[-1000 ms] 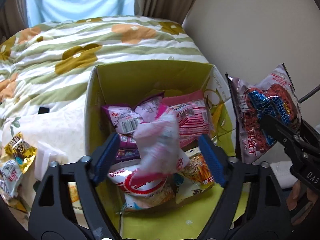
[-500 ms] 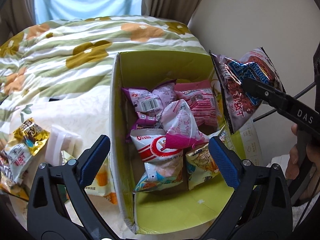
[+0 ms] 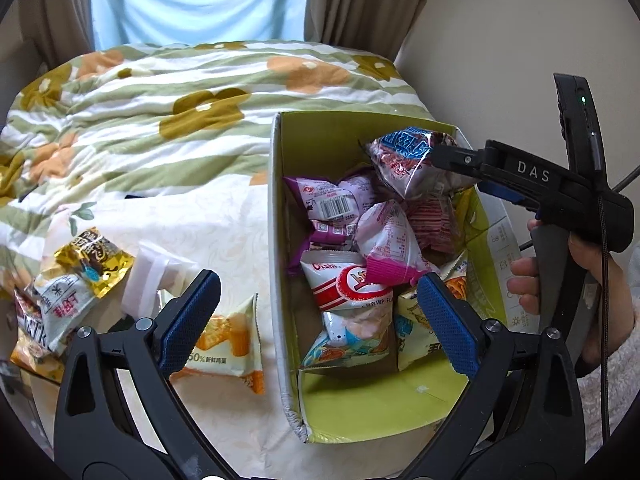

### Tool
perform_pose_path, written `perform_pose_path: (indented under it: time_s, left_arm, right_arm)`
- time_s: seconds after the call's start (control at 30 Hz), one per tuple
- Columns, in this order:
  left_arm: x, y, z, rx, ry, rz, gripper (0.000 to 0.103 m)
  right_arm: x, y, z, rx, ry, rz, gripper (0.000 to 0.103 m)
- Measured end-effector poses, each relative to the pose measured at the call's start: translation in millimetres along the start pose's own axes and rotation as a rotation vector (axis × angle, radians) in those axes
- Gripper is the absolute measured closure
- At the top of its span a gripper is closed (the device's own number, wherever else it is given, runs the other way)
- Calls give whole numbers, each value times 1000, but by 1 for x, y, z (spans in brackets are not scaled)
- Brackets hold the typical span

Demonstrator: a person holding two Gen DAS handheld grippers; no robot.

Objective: Organize snacks
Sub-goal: 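Open both tools over the box and pull them back to the table, then grasp the white-yellow TATRE chip bag with the left tool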

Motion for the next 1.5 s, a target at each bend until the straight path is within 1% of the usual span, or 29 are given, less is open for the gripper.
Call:
perform_pose_path:
  time_s: [0.1,0.27,0.57,0.7,0.8,0.97,1.07,1.13,1.3,1.37,1.5]
  left_arm:
    - [0,-4,5,-11,2,-3,5]
    - [-1,-3,8,-16,3,2,5]
    - [-28,-1,14,-5,41,-17,5]
    - [-43,-10,22,-3,62,-42,5]
    - [-54,-25,27,-17,79,-52,5]
    - [-72,-70,37,-56,106,-73,5]
    - [-79,-105,43,-72,116,-93,5]
    - [-82,-132,48,-80,110,-108,5]
    - [-88,-207,64,-99,99,-155,5]
    - [-88,-239,71,-118,99,-174,5]
    - [-78,-296,90,-155,68,-167,5]
  right_arm:
    - [-5,3,11,-1,4,-2,4]
    - [-16,-4,26,-57,2,19,4]
    - [-55,-27,27,-131,58,19,4]
    - [-67,-43,29,-178,64,6,4]
    - [-74,-60,36,-223,71,4,4]
    - [-75,-97,47,-273,75,-21,4]
    - [-70,-125,55,-291,85,-39,4]
    - [-64,-145,61,-300,96,-46,4]
    - [-41,-199,81,-328,120,-41,4]
    - [-27,-219,90,-335,116,-41,4]
    - [3,-250,110,-337,101,-51,4]
Point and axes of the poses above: each gripper's, at about its wrist camera, not at the fingertips, and x roughly the way its jaws point, y to its right, z to its underside, the point moved 6 cm from there along x, roughly the way its jaws point, and after that the axes turned 12 degrees about -z, right-handed, at the moved point
